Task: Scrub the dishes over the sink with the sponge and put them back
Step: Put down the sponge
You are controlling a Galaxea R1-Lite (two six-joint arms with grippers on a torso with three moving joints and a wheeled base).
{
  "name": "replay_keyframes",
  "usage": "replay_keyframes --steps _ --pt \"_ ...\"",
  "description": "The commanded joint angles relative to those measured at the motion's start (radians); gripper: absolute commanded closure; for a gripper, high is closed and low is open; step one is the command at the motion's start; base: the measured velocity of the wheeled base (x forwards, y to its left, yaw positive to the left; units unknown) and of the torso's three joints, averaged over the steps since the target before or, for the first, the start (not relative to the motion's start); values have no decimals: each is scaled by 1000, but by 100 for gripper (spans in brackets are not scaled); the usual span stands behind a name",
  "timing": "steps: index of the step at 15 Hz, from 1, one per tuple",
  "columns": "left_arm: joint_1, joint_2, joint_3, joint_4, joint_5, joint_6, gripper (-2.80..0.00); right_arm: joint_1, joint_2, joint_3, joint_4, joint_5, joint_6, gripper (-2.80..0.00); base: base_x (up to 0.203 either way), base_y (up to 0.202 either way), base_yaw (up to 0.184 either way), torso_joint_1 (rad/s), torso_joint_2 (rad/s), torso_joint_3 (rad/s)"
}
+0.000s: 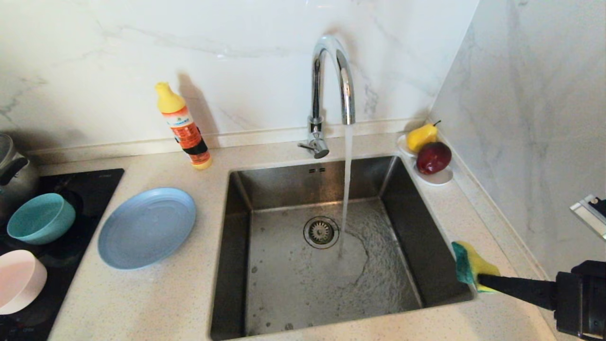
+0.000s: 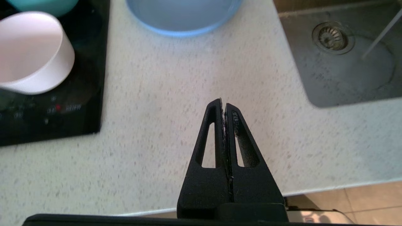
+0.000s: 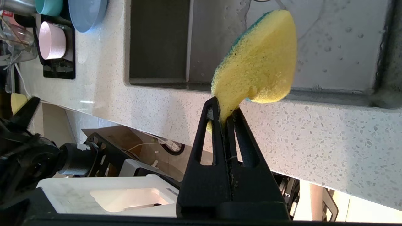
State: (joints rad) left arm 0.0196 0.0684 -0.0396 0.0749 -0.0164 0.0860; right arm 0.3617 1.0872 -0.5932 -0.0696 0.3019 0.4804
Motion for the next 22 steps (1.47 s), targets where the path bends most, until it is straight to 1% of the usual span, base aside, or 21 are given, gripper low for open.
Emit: replay_keyframes --steps 1,2,4,6,7,8,9,10,12,15,17,19,22 --pt "-3 -67 15 -3 0 3 0 0 2 -18 -1 2 3 0 0 0 0 0 0 0" --pt "-1 -67 17 -7 2 2 0 0 -4 -27 -1 2 4 0 0 0 0 0 0 0" --pt "-1 -67 21 -30 5 -35 0 0 -6 -25 -1 1 3 0 0 0 0 0 0 0" --pt "-1 -67 21 -35 6 -37 0 0 -4 -22 2 -12 -2 0 0 0 0 0 0 0" --pt "-1 -67 23 -34 6 -27 0 -9 -2 -20 8 -17 -12 0 0 0 0 0 0 0" --pt "-1 -67 24 -34 3 -4 0 -27 1 -19 12 -22 -31 0 0 0 0 0 0 0" --pt "-2 -67 23 -35 -3 -6 0 -47 4 -15 14 -28 -64 0 0 0 0 0 0 0" --pt "-2 -67 23 -36 3 -21 0 -70 1 -9 17 -36 -103 0 0 0 0 0 0 0" --pt "-2 -67 29 -54 5 -33 0 -79 -11 6 34 -65 -173 0 0 0 0 0 0 0" --pt "-3 -67 34 -70 6 -40 0 -81 -19 -2 92 -134 -230 0 0 0 0 0 0 0" --pt "-1 -67 34 -70 6 -40 0 -81 -33 6 96 -140 -240 0 0 0 0 0 0 0" --pt "-1 -67 34 -70 6 -40 0 -89 -36 34 94 -174 -299 0 0 0 0 0 0 0" --pt "-3 -67 34 -70 6 -40 0 -107 -56 50 95 -187 -317 0 0 0 0 0 0 0"
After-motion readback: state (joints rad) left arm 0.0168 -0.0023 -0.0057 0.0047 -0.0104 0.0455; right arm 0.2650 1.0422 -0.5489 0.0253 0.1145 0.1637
